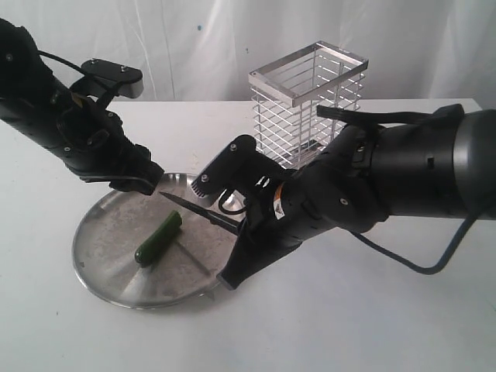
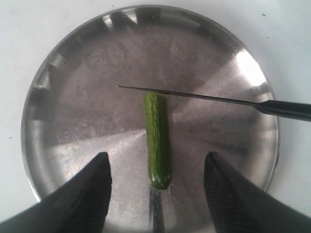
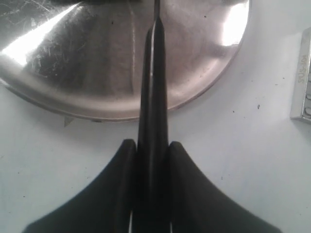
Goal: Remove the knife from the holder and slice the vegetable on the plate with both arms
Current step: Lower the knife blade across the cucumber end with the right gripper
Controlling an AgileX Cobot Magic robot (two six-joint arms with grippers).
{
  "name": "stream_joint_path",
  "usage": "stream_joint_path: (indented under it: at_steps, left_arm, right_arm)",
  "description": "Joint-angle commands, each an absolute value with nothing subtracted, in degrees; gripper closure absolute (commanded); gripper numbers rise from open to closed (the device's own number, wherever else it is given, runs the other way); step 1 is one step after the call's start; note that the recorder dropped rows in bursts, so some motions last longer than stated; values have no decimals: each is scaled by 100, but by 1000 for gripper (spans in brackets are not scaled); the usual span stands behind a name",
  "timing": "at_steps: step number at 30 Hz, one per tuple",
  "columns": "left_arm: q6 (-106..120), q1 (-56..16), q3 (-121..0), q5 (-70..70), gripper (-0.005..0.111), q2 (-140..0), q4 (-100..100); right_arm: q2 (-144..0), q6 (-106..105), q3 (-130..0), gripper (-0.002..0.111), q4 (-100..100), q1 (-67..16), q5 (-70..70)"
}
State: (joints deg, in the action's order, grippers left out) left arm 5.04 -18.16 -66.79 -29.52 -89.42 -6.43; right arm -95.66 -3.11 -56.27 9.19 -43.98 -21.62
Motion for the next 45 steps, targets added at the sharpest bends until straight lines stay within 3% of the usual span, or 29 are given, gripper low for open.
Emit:
stream_joint_path:
  at_steps: [1, 36, 45]
  left_arm:
    - [480, -1845, -6676, -3055, 47, -8877, -676]
    - [468, -1845, -6676, -3166, 47, -8877, -687]
    - [468, -1845, -6571, -2573, 47, -8877, -1022]
  right_arm:
    - [-9556, -264, -5658, 108, 828, -4420, -2063]
    - [-10068, -129, -5658, 108, 751, -4505, -1598]
    - [-10068, -129, -5658, 108, 741, -4505, -1586]
